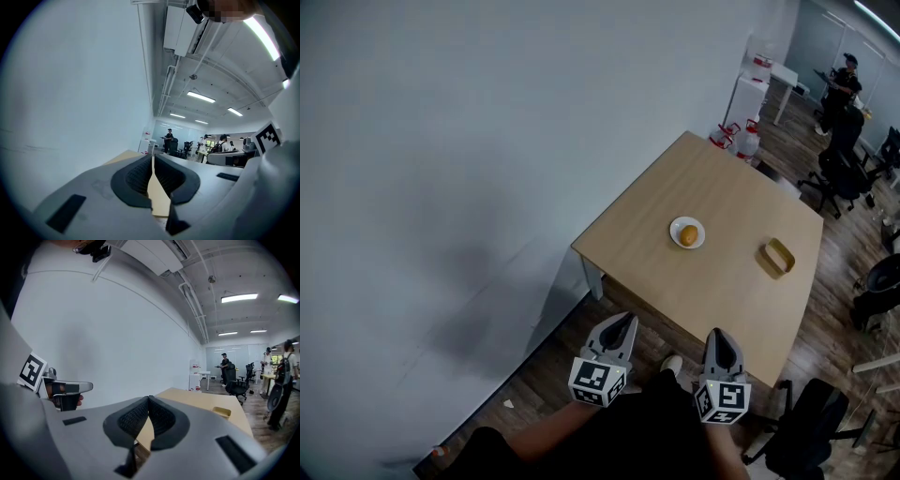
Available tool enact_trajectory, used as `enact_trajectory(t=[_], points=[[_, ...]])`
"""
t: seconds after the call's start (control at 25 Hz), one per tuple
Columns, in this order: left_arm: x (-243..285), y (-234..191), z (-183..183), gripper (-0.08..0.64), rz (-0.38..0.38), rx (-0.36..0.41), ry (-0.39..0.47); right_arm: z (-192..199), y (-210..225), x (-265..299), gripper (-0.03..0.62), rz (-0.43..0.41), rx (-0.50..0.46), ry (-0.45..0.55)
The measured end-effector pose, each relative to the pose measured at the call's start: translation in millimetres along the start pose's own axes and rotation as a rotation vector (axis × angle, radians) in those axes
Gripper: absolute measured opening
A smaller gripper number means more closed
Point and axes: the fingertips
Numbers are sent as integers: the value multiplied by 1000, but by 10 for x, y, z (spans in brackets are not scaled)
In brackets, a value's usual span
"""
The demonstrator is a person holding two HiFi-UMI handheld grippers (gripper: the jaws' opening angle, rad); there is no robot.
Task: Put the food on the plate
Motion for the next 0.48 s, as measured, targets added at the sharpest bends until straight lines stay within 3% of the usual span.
enact_trajectory(t=[0.24,0.48], points=[[34,1,65,28,1,-7,-20,3,10,-8,60,0,-7,0],[156,42,8,28,16,46,-8,11,80,76,60,4,-9,-4]])
Point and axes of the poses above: the fingertips, and each gripper's own axes: x forward along the fingers, y to its right, z out of its underside, and after that the axes turned 9 degrees about -x, right-handed
